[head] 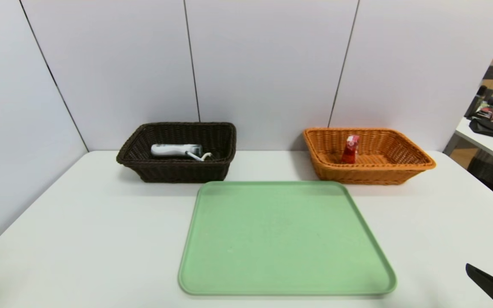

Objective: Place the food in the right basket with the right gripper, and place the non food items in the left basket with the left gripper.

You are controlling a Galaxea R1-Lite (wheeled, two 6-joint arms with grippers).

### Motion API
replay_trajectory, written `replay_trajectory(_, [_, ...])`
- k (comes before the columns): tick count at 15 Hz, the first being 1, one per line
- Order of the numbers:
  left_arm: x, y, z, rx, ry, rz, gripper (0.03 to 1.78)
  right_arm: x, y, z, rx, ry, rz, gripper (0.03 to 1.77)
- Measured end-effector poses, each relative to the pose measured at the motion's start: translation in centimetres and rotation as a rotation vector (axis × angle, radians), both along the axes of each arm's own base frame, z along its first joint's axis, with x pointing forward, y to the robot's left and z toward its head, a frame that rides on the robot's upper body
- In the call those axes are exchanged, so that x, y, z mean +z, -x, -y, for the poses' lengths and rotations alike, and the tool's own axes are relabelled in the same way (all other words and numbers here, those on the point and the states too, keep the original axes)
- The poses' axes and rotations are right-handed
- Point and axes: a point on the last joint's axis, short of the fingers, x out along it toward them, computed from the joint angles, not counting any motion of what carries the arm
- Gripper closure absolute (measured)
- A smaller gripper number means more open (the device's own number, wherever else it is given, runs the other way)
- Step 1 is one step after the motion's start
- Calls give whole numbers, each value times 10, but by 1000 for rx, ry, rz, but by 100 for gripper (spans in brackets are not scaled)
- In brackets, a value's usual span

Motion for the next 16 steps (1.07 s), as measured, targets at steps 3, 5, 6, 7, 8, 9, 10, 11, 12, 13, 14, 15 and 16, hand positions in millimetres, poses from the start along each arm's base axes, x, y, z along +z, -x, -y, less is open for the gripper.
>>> replay_trajectory(3, [-12,16,-2,15,15,21,12,11,-4,0,-27,-13,19,10])
replay_trajectory(5, [-19,26,-3,29,24,42,12,13,-6,-1,-31,-15,21,10])
replay_trajectory(6, [-22,32,-3,32,30,56,12,15,-6,-1,-35,-18,23,10])
replay_trajectory(7, [-25,37,-2,25,39,72,12,16,-7,-1,-46,-21,26,10])
replay_trajectory(8, [-28,42,-1,12,54,83,12,17,-8,0,-56,-19,26,10])
replay_trajectory(9, [-29,45,-1,2,79,100,12,17,-9,0,-65,-20,25,10])
replay_trajectory(10, [-30,47,0,-12,115,119,12,18,-9,1,-81,-20,27,10])
replay_trajectory(11, [-30,49,1,-36,151,135,12,20,-10,2,-102,-23,38,10])
replay_trajectory(12, [-30,51,2,-65,172,143,12,22,-11,4,-126,-21,46,10])
replay_trajectory(13, [-30,52,3,-93,181,150,12,24,-11,6,-158,-22,55,10])
replay_trajectory(14, [-30,54,3,-116,189,157,12,25,-10,8,-188,-23,66,10])
replay_trajectory(15, [-31,56,4,-130,196,164,12,26,-8,11,-217,-22,76,10])
replay_trajectory(16, [-32,58,4,-145,205,170,12,25,-6,13,-246,-19,84,10])
